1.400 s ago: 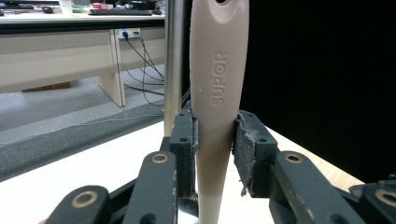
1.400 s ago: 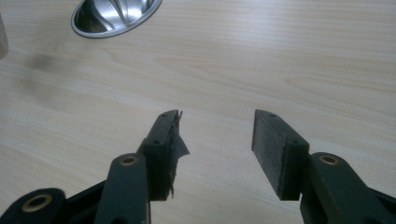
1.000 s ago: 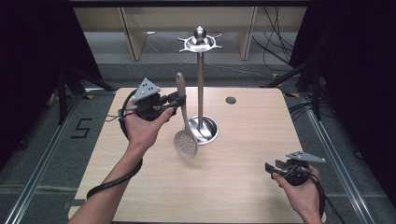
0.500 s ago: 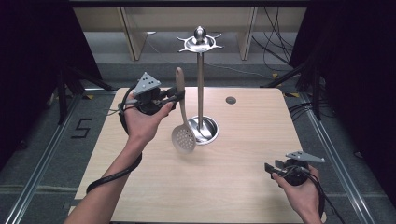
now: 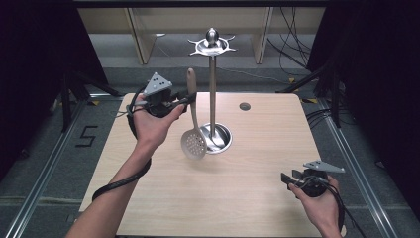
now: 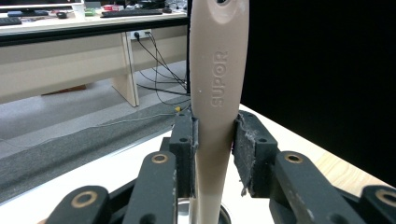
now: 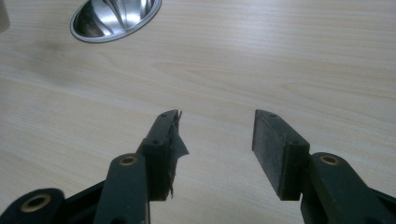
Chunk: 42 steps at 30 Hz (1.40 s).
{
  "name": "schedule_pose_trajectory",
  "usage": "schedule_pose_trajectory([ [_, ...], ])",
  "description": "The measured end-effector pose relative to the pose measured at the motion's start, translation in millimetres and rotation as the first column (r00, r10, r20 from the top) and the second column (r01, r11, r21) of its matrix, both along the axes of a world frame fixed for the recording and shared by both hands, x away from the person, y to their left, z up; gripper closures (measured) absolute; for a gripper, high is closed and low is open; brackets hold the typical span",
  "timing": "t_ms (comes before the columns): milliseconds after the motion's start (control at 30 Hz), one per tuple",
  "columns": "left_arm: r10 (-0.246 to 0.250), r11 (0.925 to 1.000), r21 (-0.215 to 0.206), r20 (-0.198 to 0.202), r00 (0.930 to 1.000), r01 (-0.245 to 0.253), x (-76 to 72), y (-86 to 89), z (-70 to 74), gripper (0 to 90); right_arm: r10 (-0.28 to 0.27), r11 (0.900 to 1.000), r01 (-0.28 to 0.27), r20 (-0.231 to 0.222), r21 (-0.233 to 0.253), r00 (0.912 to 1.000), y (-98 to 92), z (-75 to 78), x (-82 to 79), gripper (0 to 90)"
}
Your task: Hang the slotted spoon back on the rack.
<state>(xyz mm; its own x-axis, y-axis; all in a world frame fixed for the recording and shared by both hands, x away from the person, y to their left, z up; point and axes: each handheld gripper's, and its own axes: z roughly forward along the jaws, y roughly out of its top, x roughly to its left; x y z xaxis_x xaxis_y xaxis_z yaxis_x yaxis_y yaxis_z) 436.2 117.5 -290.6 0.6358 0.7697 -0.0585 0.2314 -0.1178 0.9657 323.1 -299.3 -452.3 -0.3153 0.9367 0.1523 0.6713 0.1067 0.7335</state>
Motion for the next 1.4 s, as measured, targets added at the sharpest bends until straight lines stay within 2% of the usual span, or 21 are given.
schedule_pose_trajectory([
  [367, -0.001, 0.9999, 0.011, 0.002, 1.0, 0.001, 4.8, -1.8, 6.9, 69.7, 0.0, 1.0, 0.0, 0.001, 0.001, 1.0, -0.2, 0.0, -0.1, 51.6],
  [400, -0.001, 0.9999, 0.014, 0.001, 1.0, 0.001, 5.5, -1.7, 7.9, 69.7, 0.002, 1.0, -0.002, -0.006, 0.015, 1.0, 0.5, -0.4, 0.0, 51.6],
  [633, 0.002, 0.9999, 0.016, 0.008, 1.0, -0.002, 7.3, -1.0, 12.4, 69.7, 0.001, 1.0, -0.001, -0.003, 0.004, 1.0, -0.8, 0.6, -0.5, 51.6],
  [1400, 0.013, 0.9999, 0.0, 0.01, 0.9999, -0.013, 12.2, 4.3, 23.9, 69.6, -0.003, 1.0, 0.003, 0.004, -0.006, 1.0, -0.7, 0.4, -0.4, 51.6],
])
